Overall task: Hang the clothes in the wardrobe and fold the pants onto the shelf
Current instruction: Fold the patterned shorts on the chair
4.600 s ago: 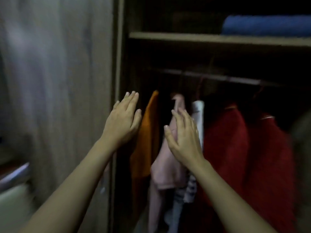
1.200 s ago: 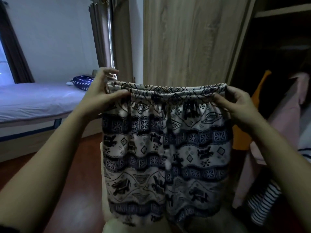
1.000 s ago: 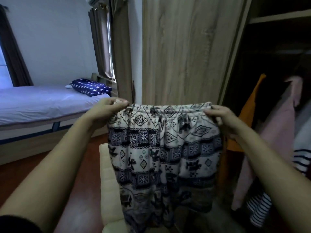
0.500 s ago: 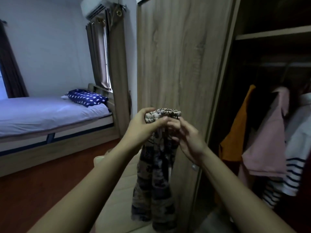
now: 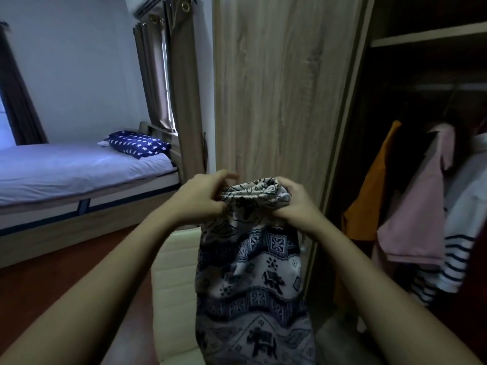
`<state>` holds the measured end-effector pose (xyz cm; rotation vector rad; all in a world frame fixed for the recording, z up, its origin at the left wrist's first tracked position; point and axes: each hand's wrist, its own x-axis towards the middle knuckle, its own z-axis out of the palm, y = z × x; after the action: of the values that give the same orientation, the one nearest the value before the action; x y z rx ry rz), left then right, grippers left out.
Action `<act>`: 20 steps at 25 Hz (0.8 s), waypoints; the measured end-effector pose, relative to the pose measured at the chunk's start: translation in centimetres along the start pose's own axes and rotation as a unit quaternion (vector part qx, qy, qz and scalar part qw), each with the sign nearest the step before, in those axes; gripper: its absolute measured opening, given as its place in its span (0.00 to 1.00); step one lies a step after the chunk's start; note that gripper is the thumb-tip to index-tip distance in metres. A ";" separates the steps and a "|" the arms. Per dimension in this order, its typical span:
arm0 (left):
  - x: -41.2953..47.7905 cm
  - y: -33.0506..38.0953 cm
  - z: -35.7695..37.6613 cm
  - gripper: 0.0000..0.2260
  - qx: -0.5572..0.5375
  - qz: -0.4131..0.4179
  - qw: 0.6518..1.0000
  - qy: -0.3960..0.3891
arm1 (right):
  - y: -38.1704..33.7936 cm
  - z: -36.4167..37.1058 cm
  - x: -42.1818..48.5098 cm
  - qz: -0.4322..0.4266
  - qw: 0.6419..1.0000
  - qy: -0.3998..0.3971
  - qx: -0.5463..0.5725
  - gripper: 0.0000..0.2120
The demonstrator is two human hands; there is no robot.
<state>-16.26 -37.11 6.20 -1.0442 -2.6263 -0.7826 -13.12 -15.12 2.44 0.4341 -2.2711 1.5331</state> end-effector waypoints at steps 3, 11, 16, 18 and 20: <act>-0.2 1.5 1.7 0.26 0.137 0.018 0.990 0.034 | 0.8 1.0 -0.5 -0.002 0.999 0.029 0.033 0.23; 0.7 2.0 3.9 0.28 0.171 0.083 0.981 0.043 | 6.5 2.2 -5.9 0.053 0.996 0.045 0.056 0.23; -1.9 -1.2 -3.0 0.23 0.038 0.092 0.989 0.108 | 16.0 4.9 -9.9 0.163 0.980 -0.068 -0.093 0.16; -4.0 -5.3 -4.4 0.20 0.046 0.025 0.990 0.134 | 18.3 5.1 -10.1 0.178 0.972 -0.051 -0.147 0.15; -6.7 -10.5 -4.1 0.19 0.069 -0.059 0.986 0.139 | 19.1 5.4 -9.3 0.200 0.961 -0.023 -0.189 0.11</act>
<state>-18.63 -49.56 2.91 -0.6928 -2.4762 -0.7003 -14.04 -12.77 -19.32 -0.1054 -2.7308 1.2074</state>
